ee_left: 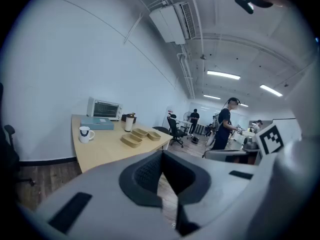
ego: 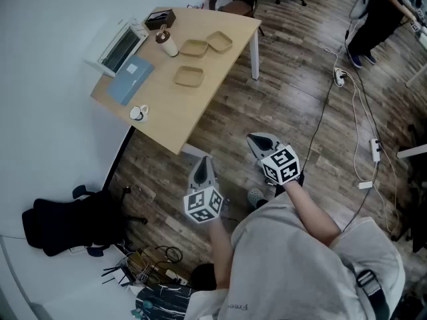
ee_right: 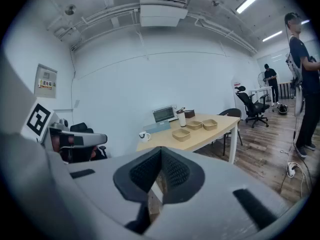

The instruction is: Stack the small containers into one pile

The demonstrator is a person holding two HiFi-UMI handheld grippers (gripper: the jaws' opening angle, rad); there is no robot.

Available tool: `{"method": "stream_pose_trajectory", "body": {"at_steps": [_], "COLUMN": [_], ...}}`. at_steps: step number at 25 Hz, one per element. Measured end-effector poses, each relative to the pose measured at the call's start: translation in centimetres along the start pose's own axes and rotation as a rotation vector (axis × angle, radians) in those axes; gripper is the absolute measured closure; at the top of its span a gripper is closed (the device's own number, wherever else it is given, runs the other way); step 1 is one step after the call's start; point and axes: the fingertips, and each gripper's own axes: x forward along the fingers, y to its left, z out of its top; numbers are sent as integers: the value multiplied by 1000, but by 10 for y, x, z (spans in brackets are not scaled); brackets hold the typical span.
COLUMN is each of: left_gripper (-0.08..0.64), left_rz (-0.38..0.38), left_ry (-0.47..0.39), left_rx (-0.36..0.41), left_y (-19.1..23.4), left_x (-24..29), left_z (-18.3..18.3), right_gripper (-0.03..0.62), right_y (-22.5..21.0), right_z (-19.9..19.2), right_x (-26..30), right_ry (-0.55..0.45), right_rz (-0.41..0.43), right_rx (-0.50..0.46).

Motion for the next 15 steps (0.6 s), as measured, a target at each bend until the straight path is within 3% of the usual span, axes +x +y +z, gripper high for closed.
{"method": "stream_pose_trajectory", "body": {"at_steps": [12, 15], "left_gripper": [551, 528], "left_rz": [-31, -32], "left_ry": [26, 32], "left_rx": [39, 51], "left_y": [9, 11], "left_x": [5, 11], "left_z": [-3, -3], "right_gripper": [586, 523], "right_y": [11, 6], "right_z": [-5, -8], "right_x": [-5, -5], "right_ry": [-9, -10], "right_rz": [-18, -14], "right_rx": [15, 29]}}
